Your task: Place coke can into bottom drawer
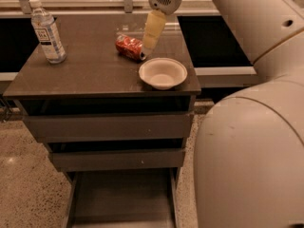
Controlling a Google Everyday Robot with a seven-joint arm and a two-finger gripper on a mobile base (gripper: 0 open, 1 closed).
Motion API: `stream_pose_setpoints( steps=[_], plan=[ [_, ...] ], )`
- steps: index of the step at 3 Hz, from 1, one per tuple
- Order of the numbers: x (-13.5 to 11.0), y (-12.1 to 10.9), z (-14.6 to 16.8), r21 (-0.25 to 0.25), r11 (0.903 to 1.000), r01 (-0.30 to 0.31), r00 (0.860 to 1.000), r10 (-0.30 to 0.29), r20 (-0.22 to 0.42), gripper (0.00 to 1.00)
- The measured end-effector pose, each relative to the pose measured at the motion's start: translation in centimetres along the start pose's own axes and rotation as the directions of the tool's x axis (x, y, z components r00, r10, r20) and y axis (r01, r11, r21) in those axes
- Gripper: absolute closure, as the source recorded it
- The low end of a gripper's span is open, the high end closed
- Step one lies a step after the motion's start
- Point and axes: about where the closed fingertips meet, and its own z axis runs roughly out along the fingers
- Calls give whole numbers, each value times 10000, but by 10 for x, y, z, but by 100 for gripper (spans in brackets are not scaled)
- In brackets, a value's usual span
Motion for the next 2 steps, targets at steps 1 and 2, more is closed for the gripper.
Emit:
stream_pose_setpoints(
  steps=[1, 2],
  plan=[
    [-2, -2, 3, 38, 10000, 1, 10000, -1, 48, 0],
    [-15, -18, 16, 291, 9983, -502, 9987, 500, 54, 0]
  ],
)
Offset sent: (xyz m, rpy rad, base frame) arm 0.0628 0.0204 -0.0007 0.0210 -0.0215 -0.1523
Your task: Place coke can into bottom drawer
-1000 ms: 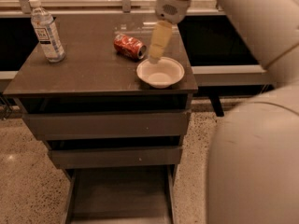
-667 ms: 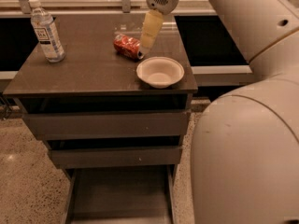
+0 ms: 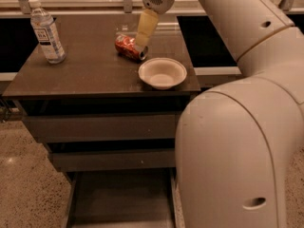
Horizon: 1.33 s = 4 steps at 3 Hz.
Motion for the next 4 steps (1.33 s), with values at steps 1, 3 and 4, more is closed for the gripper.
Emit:
stream_pose_setpoints(
  steps=[1, 3, 4],
  plan=[
    [-17, -22, 33, 415, 9957, -831, 9965, 835, -72, 0],
    [-32, -38, 107, 228, 9758, -2176, 9759, 2179, -126, 0],
    [-36, -36, 134, -193, 9661, -2573, 9663, 2572, -84, 14]
  ],
)
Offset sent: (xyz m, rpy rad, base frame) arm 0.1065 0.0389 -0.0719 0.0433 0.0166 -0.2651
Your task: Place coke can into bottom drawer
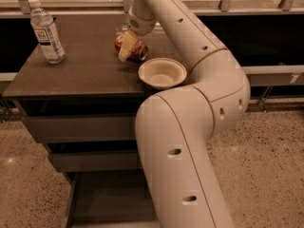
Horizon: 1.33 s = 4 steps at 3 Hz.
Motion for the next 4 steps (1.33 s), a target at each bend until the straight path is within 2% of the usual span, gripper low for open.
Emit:
stream_pose_setpoints(
  steps=[1, 2, 3, 4],
  plan=[
    [0, 6, 20, -445, 9988, -202, 9998, 198, -88, 44],
    [0, 9, 27, -669, 9975, -226, 9997, 217, -135, 68],
    [-20, 27, -2, -1457, 9884, 436, 9942, -286, 1033, 90],
    [-49, 65, -39, -2422, 9623, 1236, 9717, -678, 2263, 100]
  ],
)
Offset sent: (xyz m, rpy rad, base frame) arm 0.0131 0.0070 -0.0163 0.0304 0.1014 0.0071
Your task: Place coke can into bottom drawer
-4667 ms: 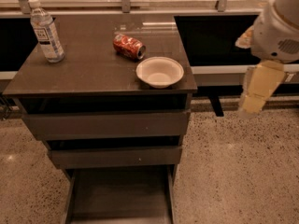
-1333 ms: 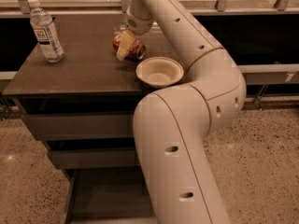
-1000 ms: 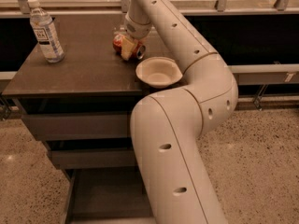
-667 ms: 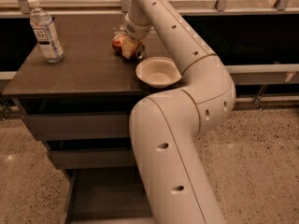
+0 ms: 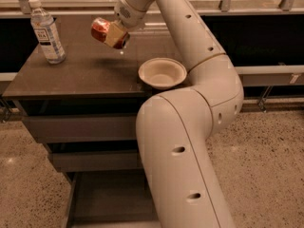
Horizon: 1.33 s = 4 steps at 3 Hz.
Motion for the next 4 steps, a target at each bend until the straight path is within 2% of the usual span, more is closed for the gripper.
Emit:
stream_pose_setpoints(
  steps=[1, 2, 3, 4],
  plan=[
    [-29, 46, 6, -1335, 9894, 570, 9956, -463, 816, 100],
    [-21, 101, 30, -2276, 9648, 1317, 9913, -1294, 250, 100],
    [-22, 100, 30, -2259, 9651, 1323, 9912, -1294, 279, 100],
    [-20, 114, 33, -2187, 9627, 1596, 9872, -1561, 334, 100]
  ],
)
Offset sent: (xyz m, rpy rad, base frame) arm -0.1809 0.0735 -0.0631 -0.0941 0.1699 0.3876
